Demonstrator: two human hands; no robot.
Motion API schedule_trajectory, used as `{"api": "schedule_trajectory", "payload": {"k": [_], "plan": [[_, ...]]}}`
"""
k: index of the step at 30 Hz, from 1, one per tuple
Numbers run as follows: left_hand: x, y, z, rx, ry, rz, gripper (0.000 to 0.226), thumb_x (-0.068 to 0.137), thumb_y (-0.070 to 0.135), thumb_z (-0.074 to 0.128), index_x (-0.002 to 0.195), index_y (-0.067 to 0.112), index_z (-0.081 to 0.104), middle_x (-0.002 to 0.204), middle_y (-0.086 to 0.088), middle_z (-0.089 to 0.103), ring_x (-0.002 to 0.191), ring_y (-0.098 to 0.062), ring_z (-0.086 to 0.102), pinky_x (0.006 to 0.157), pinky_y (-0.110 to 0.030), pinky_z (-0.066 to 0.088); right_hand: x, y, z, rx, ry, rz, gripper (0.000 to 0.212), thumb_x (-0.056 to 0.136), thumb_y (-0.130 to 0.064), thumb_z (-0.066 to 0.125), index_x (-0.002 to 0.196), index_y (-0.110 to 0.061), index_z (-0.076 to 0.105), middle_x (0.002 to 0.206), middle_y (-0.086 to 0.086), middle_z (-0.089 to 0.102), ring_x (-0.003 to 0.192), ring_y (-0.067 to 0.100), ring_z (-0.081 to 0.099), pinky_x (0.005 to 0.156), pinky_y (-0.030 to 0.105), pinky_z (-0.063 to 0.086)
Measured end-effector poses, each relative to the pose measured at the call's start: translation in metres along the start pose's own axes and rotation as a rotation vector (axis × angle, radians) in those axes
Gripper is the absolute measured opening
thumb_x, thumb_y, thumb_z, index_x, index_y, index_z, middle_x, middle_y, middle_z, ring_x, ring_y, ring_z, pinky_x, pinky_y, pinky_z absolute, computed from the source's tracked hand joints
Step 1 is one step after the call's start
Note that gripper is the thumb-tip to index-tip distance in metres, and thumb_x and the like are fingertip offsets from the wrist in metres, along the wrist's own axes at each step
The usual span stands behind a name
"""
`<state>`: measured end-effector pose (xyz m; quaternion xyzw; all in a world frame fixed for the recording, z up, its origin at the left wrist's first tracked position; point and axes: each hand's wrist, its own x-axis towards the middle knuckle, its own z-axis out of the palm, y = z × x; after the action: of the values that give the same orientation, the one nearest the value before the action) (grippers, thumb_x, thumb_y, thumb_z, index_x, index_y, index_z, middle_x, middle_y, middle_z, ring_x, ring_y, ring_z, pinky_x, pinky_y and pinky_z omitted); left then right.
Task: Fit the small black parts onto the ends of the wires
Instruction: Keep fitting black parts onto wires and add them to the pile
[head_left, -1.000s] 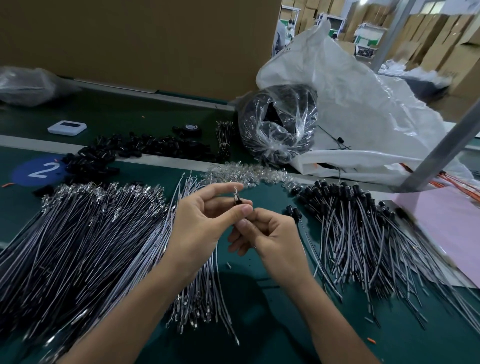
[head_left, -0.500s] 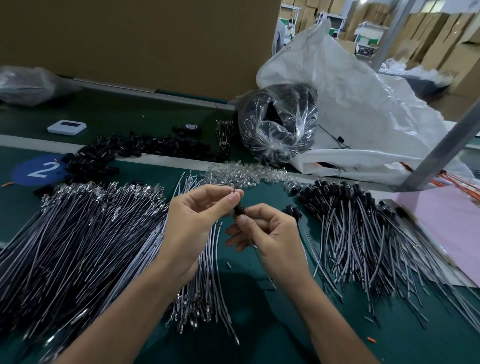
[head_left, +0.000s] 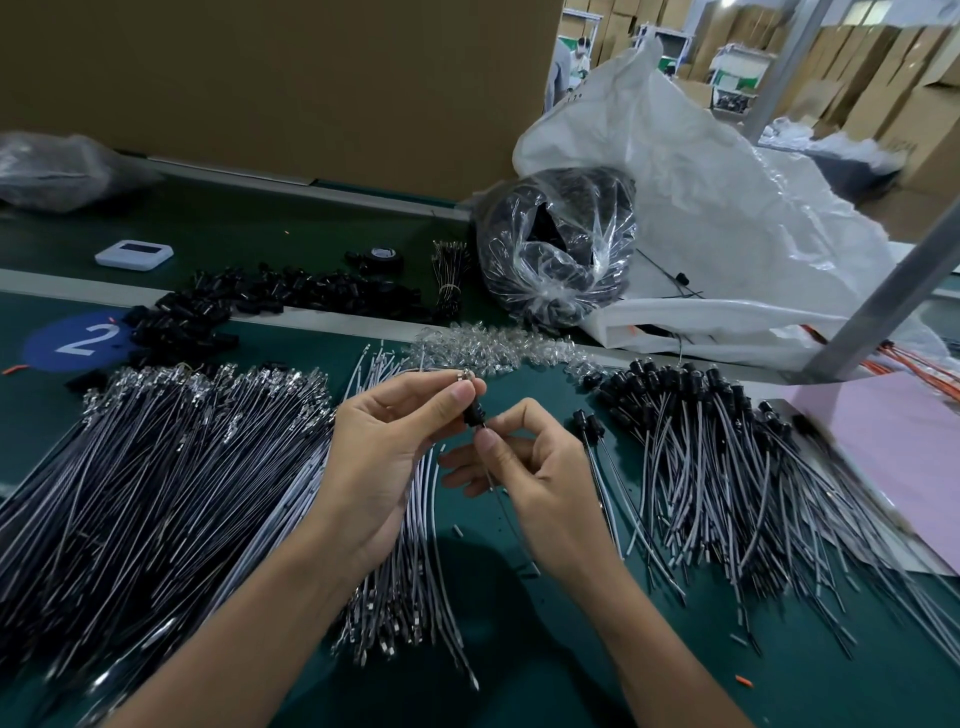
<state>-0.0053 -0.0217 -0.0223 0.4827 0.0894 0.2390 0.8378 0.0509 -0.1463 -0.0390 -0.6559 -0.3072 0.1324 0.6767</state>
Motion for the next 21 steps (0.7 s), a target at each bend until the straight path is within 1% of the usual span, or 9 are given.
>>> {"api": "schedule_trajectory", "payload": {"k": [4,7,9,11,13,15,18,19,21], "plan": [[0.0,-0.0002,-0.0004,-0.03,-0.007,-0.018,0.024,0.054,0.024,0.081,0.076,0.015,0.08,0.085,-0.007,0.076,0.074,-0.012,0.07,0.065,-0.021,0.056,0.0001,0.0006,-0.0009,-0.023,0.004,-0.031,0.014,0.098,-0.005,0.054,0.086,0.001,0.049,0.08,0.018,0.074,0.07,0.03,0.073,0.065,0.032,0.056],[0.0,0.0,-0.0003,-0.037,-0.008,-0.036,0.024,0.054,0.023,0.081,0.076,0.013,0.08,0.085,-0.007,0.076,0.072,-0.013,0.07,0.064,-0.022,0.057,0.0001,0.0017,-0.0014,-0.033,0.009,-0.058,0.016,0.097,-0.003,0.054,0.082,-0.005,0.048,0.079,0.018,0.073,0.07,0.029,0.073,0.065,0.033,0.056],[-0.0002,0.0005,0.0004,-0.044,-0.011,-0.043,0.023,0.055,0.022,0.08,0.076,0.013,0.08,0.084,-0.007,0.076,0.07,-0.012,0.069,0.061,-0.022,0.057,0.0007,0.002,-0.0019,-0.021,0.006,-0.063,0.018,0.096,-0.001,0.055,0.081,-0.008,0.049,0.078,0.018,0.073,0.069,0.028,0.073,0.066,0.031,0.056],[-0.0006,0.0009,0.0011,-0.051,-0.02,-0.04,0.02,0.056,0.021,0.079,0.075,0.013,0.08,0.083,-0.007,0.076,0.068,-0.012,0.068,0.057,-0.022,0.055,0.0014,0.0021,-0.0028,-0.008,0.004,-0.062,0.018,0.096,-0.001,0.055,0.081,-0.008,0.05,0.078,0.017,0.073,0.069,0.027,0.073,0.066,0.029,0.055],[-0.0011,0.0012,0.0012,-0.061,-0.028,-0.037,0.018,0.058,0.019,0.078,0.075,0.012,0.08,0.082,-0.007,0.076,0.067,-0.013,0.068,0.055,-0.023,0.055,0.0018,0.0025,-0.0031,-0.009,0.004,-0.064,0.016,0.096,0.0,0.054,0.082,-0.006,0.051,0.078,0.017,0.073,0.069,0.027,0.072,0.068,0.03,0.056],[-0.0012,0.0013,0.0007,-0.059,-0.034,-0.04,0.019,0.058,0.02,0.079,0.075,0.012,0.08,0.083,-0.007,0.076,0.066,-0.014,0.068,0.055,-0.024,0.054,0.0013,0.0027,-0.0027,-0.012,0.001,-0.064,0.016,0.097,-0.001,0.054,0.083,-0.007,0.051,0.079,0.018,0.073,0.07,0.027,0.072,0.068,0.03,0.055],[-0.0008,0.0012,-0.0001,-0.047,-0.052,-0.047,0.019,0.06,0.021,0.079,0.077,0.014,0.079,0.086,-0.006,0.076,0.067,-0.014,0.068,0.055,-0.026,0.055,0.0005,0.0021,-0.0023,-0.006,-0.009,-0.061,0.015,0.098,-0.003,0.052,0.084,-0.009,0.054,0.081,0.021,0.072,0.07,0.027,0.071,0.067,0.026,0.054],[-0.0009,0.0014,-0.0001,-0.045,-0.06,-0.047,0.019,0.06,0.022,0.079,0.077,0.014,0.079,0.086,-0.006,0.076,0.067,-0.014,0.068,0.055,-0.026,0.055,0.0003,0.0021,-0.0023,-0.013,-0.012,-0.064,0.014,0.098,-0.004,0.052,0.085,-0.008,0.055,0.081,0.021,0.072,0.071,0.028,0.071,0.067,0.027,0.055],[-0.0012,0.0013,0.0002,-0.039,-0.07,-0.049,0.021,0.06,0.023,0.079,0.079,0.015,0.08,0.087,-0.006,0.076,0.067,-0.013,0.068,0.053,-0.026,0.053,0.0001,0.0029,-0.0022,-0.038,-0.02,-0.071,0.012,0.099,-0.004,0.051,0.089,-0.005,0.057,0.082,0.02,0.072,0.072,0.028,0.071,0.072,0.038,0.058]]}}
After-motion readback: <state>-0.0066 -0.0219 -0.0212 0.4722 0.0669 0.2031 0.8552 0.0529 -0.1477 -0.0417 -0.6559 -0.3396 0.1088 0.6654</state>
